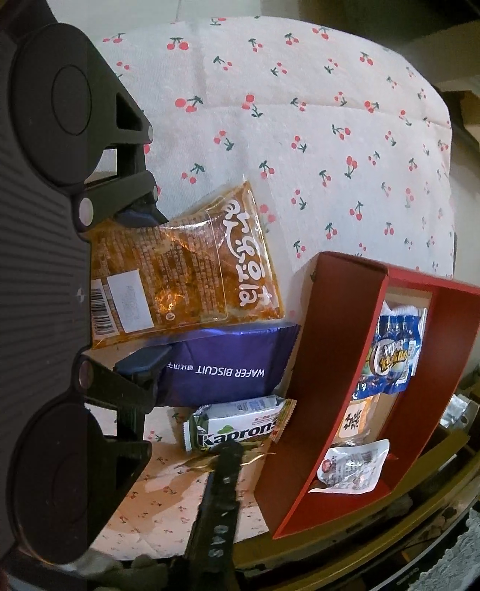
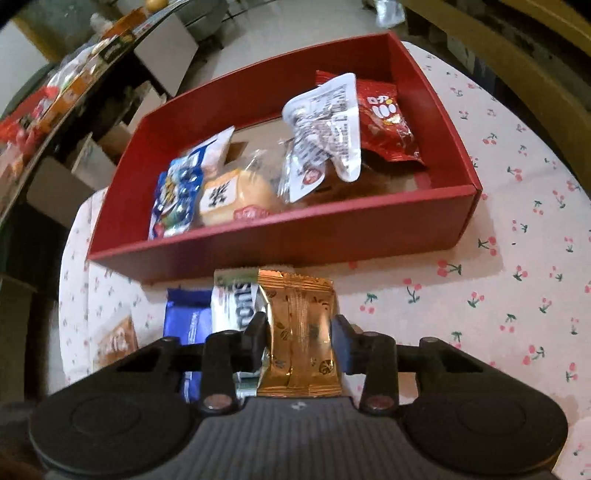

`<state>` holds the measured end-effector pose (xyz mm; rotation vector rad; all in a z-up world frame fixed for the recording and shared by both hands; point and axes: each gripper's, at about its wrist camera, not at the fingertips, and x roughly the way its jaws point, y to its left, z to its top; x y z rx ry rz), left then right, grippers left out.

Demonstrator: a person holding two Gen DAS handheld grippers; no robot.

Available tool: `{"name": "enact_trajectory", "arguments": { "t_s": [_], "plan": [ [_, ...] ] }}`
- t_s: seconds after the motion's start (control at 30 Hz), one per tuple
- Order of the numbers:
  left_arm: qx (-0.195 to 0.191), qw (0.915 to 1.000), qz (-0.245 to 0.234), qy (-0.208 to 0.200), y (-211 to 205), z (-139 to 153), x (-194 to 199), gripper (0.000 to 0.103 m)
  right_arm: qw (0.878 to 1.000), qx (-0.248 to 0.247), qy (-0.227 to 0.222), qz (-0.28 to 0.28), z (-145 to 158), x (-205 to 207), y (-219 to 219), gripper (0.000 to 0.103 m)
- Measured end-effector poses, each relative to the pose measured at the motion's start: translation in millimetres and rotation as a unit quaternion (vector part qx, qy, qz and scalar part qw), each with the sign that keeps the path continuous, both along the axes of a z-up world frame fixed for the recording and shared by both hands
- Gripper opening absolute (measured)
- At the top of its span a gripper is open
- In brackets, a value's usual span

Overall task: Organize snacks
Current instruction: 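Grasp the gold-wrapped cookie with the right gripper while the left holds the orange bag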

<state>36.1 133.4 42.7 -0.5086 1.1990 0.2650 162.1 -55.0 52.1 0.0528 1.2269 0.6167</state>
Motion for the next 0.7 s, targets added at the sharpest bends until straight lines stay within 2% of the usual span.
{"name": "enact_trajectory", "arguments": {
  "t_s": [0.13,0.37,0.47,0.57,0.63,0.7],
  "plan": [
    [0.004,1.0,-0.007,0.001,-2.4,-0.1,1.3,0.07,0.999,-0.018,-0.019,0.021,9.4,-18.2,-4.4,0.046],
    [0.016,0.9994,-0.031,-0.005,-8.1,5.9,3.3,0.061,0.998,-0.007,-0.047,0.034,27.3,-39.9,-11.4,0.046],
    [0.03,0.9986,-0.043,-0.007,-12.6,7.8,5.8,0.061,0.997,-0.023,-0.057,0.045,27.4,-44.8,-9.6,0.046],
    [0.034,0.9981,-0.051,-0.001,-15.6,3.9,7.0,0.063,0.997,-0.045,-0.049,0.049,16.1,-44.8,-6.8,0.046],
    [0.037,0.9979,-0.054,0.005,-18.4,0.2,8.3,0.067,0.996,-0.056,-0.027,0.059,5.7,-43.0,-4.1,0.048],
    [0.047,0.9971,-0.059,0.006,-21.3,0.0,7.3,0.07,0.996,-0.06,-0.022,0.064,0.7,-41.7,-2.4,0.053]
  ]
}}
